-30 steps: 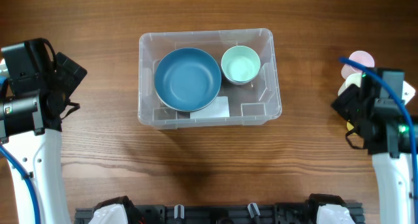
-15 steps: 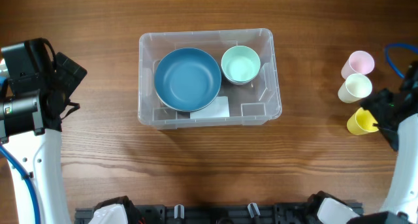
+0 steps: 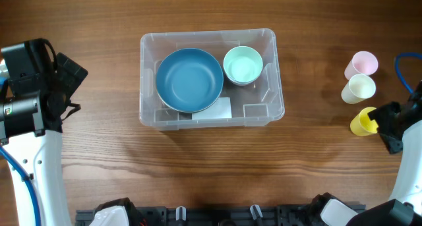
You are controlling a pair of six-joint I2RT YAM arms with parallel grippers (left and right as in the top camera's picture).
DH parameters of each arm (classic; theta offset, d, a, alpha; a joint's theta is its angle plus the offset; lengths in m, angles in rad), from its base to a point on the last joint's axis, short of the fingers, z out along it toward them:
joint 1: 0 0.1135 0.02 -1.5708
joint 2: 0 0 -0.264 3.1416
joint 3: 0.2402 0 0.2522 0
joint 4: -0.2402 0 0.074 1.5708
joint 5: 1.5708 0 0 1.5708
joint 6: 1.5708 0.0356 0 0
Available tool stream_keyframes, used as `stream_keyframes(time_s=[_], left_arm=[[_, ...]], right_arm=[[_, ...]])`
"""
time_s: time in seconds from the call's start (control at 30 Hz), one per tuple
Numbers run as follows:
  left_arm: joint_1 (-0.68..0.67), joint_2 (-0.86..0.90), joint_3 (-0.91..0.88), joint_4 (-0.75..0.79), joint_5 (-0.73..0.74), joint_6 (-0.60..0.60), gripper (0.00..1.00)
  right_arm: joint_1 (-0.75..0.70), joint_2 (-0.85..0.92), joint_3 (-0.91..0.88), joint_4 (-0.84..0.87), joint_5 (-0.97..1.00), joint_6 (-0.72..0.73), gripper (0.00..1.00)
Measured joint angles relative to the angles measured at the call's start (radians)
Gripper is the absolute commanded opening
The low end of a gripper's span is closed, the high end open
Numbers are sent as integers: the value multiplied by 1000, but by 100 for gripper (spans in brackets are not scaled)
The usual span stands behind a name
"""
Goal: Pack container
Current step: 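Release the green bowl and move the right gripper to the yellow cup, then grasp the yellow cup and carry it toward the container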
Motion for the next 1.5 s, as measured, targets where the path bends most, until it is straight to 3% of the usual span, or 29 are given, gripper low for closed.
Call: stream_keyframes(time_s=[0.4,0.67,0.73,0.83,1.03,1.2,1.5], left_arm=[[0,0,0,0,0,0,100],[0,0,0,0,0,0,100],[0,0,0,0,0,0,100],[0,0,0,0,0,0,100],[0,0,0,0,0,0,100],[0,0,0,0,0,0,100],[0,0,0,0,0,0,100]], right_arm=[[-1,6,-68,105,-18,25,65],[-2,124,-98,158,-18,46,64],[-2,147,-98,163,-22,53,57],[-2,166,-98,171,-25,57,34],[-2,176,-98,182,-37,72,28],[-2,176,-98,178,-40,79,5],[-2,176,-98,138,-45,76,4]])
